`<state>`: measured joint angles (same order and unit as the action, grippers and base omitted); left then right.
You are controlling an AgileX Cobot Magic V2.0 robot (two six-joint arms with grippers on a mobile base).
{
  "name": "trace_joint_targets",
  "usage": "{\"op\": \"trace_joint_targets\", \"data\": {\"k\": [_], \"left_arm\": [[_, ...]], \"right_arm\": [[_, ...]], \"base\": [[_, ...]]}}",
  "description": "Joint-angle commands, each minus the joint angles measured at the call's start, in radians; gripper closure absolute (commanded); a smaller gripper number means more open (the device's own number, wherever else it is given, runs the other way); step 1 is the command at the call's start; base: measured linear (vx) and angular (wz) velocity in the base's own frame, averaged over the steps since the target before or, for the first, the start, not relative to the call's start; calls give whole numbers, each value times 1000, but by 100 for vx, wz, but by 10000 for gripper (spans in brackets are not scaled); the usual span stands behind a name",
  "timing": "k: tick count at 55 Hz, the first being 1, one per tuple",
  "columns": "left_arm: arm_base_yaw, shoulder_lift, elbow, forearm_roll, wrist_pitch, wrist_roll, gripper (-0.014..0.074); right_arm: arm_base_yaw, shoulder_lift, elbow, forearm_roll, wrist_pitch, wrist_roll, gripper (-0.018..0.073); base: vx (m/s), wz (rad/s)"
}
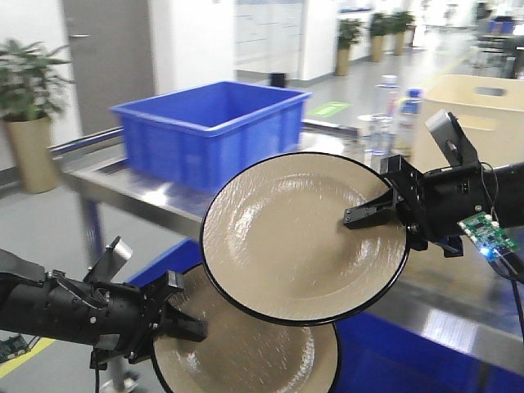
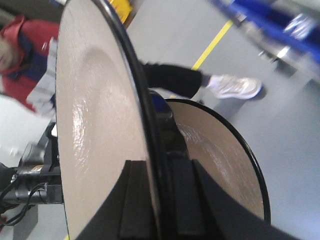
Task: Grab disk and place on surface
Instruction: 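Drive holding both plates to the steel table with the cream bin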
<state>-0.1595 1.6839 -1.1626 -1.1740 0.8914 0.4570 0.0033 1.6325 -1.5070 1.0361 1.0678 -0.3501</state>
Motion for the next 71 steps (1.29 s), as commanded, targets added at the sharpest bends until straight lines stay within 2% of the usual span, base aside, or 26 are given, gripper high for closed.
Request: {"op": "trace_joint_targets", "data": {"k": [1, 40, 71], "left_arm": [[-3, -52, -31, -113, 20, -10, 601], [-3, -52, -31, -113, 20, -10, 601], [-3, -52, -31, -113, 14, -10, 601]], "right_arm": [[-3, -53, -39, 122, -33, 2, 567], [-3, -53, -39, 122, -33, 2, 567], [-3, -53, -39, 121, -33, 2, 567]], "base": [[38, -72], [33, -60], [24, -28]]}}
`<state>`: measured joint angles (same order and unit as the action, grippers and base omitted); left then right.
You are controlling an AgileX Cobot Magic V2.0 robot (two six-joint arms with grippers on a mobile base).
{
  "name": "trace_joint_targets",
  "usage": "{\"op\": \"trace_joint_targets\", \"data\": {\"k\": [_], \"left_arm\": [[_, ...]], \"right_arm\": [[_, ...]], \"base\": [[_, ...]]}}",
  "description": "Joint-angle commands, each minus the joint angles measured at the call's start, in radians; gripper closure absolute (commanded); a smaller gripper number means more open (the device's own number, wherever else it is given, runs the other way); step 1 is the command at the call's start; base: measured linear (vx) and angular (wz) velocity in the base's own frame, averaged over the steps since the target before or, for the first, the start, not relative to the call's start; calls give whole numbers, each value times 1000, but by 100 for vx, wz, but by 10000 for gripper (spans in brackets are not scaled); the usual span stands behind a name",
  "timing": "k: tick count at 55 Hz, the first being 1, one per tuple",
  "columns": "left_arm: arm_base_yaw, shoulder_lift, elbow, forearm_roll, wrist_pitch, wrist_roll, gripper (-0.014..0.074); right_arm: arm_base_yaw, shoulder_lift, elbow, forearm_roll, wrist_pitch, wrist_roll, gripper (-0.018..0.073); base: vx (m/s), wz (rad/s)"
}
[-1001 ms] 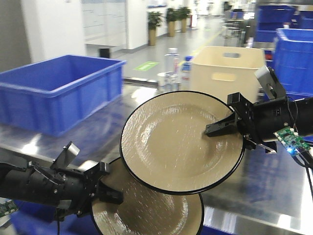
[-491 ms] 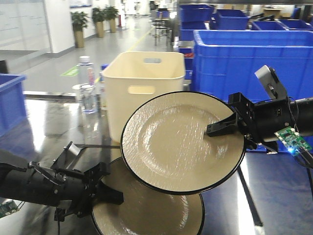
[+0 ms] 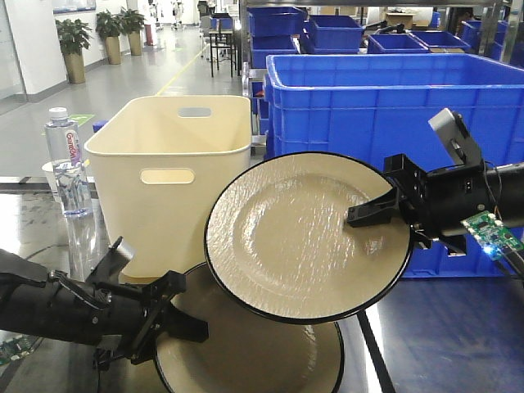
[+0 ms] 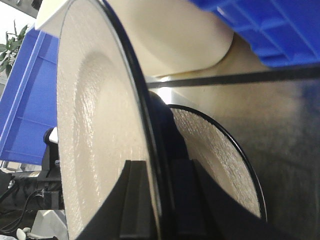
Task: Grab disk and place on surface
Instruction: 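Drive holding both plates to the steel table with the cream bin, then lower the left gripper's plate onto the steel table and open it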
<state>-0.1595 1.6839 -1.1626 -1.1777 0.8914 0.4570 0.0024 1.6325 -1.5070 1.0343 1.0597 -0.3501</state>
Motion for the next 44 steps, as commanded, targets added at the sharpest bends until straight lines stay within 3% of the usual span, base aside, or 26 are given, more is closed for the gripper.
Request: {"op": "trace_joint_targets", "data": {"k": [1, 44], "left_arm": [[-3, -52, -31, -109, 14, -10, 601], [-3, -52, -31, -109, 13, -10, 601]], "right_arm": [[-2, -53, -39, 123, -25, 2, 567], [-2, -53, -39, 123, -25, 2, 567]], "base": [[13, 6], [4, 2]]}}
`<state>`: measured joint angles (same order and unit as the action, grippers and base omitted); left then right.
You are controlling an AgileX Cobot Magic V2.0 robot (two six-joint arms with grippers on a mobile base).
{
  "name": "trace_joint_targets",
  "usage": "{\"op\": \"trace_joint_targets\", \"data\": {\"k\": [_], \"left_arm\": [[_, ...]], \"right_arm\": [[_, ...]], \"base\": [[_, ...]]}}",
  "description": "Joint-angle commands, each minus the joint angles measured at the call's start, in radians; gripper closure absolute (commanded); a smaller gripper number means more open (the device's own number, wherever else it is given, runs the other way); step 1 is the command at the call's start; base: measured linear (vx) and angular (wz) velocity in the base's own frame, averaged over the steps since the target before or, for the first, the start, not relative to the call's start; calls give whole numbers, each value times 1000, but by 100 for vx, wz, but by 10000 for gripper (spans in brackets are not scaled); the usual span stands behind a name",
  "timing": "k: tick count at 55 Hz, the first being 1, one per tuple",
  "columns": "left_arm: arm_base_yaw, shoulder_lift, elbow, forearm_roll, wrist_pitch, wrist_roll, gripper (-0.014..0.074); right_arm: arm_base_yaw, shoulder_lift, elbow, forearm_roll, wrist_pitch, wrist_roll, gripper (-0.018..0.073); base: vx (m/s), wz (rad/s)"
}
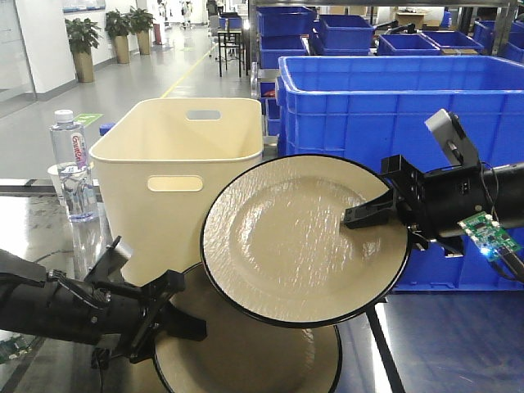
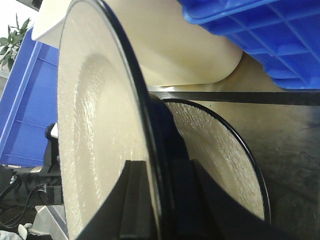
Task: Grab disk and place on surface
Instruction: 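Lower the left gripper's plate onto the steel table and open it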
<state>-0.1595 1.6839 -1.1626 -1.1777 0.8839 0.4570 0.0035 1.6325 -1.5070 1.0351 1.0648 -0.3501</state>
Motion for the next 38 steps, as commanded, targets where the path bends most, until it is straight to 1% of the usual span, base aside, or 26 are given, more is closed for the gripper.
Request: {"op": "trace_joint_targets", "data": {"k": [1, 30, 38], "left_arm": [[-3, -52, -31, -109, 21, -10, 601], [-3, -52, -31, -109, 12, -11, 601], [-3, -52, -30, -93, 56, -66, 601]], "right_arm": [[-3, -53, -39, 122, -30, 2, 567], [-3, -53, -39, 129, -31, 2, 567], [-3, -53, -39, 129, -28, 29, 567]], "base": [[0, 0], [0, 0], [0, 0]]}}
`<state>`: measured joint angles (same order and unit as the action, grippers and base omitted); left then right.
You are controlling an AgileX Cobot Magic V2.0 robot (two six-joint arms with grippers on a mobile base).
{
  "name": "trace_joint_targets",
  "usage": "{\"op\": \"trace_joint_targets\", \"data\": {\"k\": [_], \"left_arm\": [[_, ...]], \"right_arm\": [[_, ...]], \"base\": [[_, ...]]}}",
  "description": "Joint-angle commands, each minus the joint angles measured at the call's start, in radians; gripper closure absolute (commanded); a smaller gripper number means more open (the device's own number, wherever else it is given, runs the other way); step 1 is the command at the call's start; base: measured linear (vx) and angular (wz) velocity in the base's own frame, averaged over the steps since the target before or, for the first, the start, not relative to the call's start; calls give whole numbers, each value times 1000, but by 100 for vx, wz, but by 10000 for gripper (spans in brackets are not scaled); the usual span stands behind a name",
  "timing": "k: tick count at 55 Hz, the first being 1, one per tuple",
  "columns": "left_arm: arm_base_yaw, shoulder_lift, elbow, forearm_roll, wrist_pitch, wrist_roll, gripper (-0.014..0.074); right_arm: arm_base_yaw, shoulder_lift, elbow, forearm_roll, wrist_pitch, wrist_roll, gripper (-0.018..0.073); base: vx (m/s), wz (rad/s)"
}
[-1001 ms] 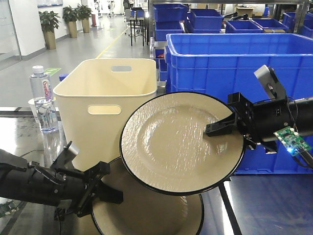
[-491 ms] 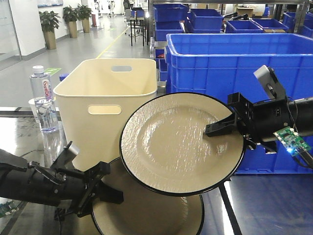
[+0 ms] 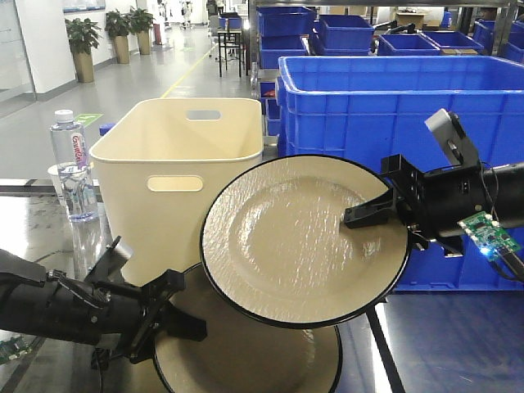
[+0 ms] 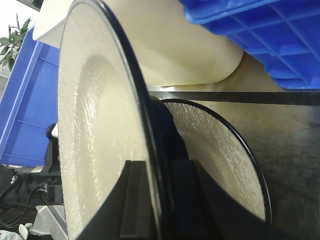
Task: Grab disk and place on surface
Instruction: 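Lower the left gripper's plate onto the steel table and open it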
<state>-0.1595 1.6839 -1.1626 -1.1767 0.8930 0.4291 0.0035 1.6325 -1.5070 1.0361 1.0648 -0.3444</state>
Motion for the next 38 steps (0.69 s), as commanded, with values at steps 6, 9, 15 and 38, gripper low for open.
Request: {"op": "trace_joint_targets", "data": {"k": [6, 9, 15, 38], "left_arm": [[-3, -52, -30, -50, 39, -50, 595], [-3, -52, -30, -20, 33, -51, 591], [-3, -48, -30, 72, 34, -104, 573], [-2, -47, -31, 302, 53, -156, 192]], "right_arm": [[-3, -53, -39, 124, -28, 44, 567], [-3, -53, -39, 120, -29, 44, 567], [-3, -53, -39, 120, -30, 44, 567], [-3, -53, -39, 111, -29, 40, 567]], "base": [[0, 0], [0, 0], [0, 0], [0, 0]]}}
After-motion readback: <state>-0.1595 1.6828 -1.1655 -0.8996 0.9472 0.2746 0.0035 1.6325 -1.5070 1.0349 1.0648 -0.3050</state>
